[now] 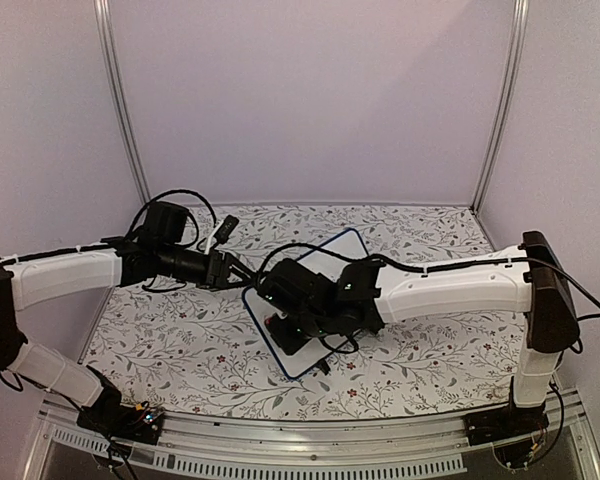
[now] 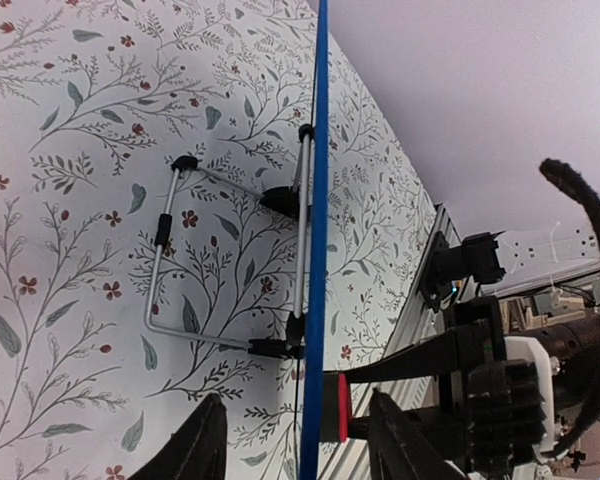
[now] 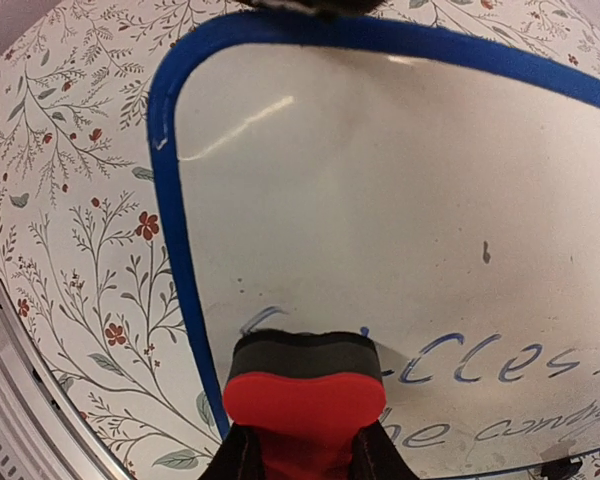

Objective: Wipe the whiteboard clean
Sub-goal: Erase the whiteboard at the center of the board.

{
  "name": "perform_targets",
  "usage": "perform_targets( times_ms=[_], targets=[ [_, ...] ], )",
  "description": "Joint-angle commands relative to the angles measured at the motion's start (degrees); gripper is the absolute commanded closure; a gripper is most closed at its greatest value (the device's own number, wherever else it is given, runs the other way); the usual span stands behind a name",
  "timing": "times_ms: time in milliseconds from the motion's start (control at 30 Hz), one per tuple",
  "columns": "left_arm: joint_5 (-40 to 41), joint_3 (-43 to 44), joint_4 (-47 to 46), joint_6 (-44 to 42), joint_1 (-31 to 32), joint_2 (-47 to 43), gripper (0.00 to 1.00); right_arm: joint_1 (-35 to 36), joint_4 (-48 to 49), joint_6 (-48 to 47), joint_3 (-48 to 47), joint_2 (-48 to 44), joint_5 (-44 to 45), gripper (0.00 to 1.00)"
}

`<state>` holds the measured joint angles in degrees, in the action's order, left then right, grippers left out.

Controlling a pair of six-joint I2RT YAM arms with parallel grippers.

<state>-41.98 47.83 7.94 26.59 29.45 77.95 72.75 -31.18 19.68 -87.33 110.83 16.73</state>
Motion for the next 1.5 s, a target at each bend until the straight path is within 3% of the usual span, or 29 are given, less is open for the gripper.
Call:
perform_targets(
  times_ms=[0, 367, 833, 1467],
  targets=[
    [-0.8, -0.7, -1.2, -0.2, -0.2, 0.5, 0.54, 0.3, 2.2, 0.5, 1.7, -3.3, 3.0, 0.8],
    [-0.5, -0.4, -0.3, -0.8, 1.5, 1.7, 0.68, 0.6, 0.8, 0.4, -1.6, -3.5, 3.2, 0.8],
    [-0.7, -0.1, -0.2, -1.1, 1.6, 1.9, 0.99, 2.3, -1.1, 0.2, -4.1, -0.2, 7.5, 0.79],
    [-0.3, -0.3, -0.8, -0.7, 1.6, 1.5, 1.0, 2.7, -4.1, 0.9, -5.5, 4.2, 7.5, 0.79]
  ],
)
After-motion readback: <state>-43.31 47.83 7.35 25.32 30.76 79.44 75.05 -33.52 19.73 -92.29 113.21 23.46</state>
